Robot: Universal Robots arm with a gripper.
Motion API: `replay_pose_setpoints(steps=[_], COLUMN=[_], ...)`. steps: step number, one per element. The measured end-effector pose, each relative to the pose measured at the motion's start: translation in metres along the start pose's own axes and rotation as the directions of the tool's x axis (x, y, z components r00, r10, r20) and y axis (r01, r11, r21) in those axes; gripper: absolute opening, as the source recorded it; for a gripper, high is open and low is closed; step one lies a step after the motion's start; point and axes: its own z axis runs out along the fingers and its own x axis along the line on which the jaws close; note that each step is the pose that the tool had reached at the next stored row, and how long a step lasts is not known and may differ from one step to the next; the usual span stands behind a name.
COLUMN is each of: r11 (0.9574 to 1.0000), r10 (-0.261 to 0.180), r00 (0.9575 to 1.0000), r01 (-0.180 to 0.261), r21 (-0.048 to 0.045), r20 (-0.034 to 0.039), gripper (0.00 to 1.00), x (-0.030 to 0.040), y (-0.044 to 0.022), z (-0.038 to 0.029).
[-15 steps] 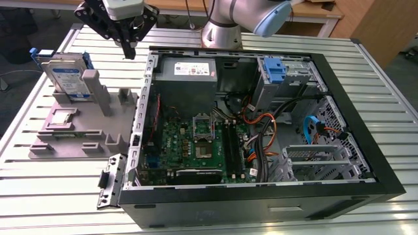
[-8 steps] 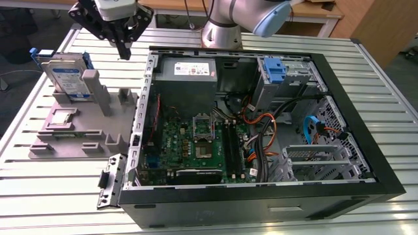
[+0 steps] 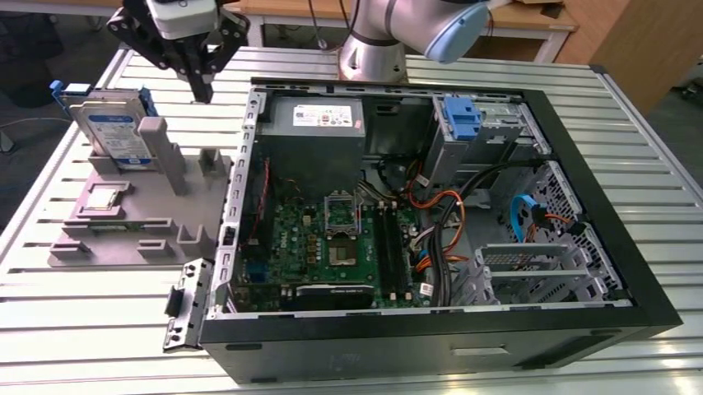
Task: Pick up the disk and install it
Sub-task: 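Reach for the disk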
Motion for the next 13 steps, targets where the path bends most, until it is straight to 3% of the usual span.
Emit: replay_pose_setpoints(steps=[8,13], r11=[1.0,1.0], r10=[0.0,0.0], r00=[1.0,1.0], r01=[0.0,0.0], r21=[0.0,0.0], r20=[0.0,0.0001], gripper=[0.11,0.11], x=[0.0115,0.0144], y=[-0.001,0.0003], z=[0.0036,0.0045])
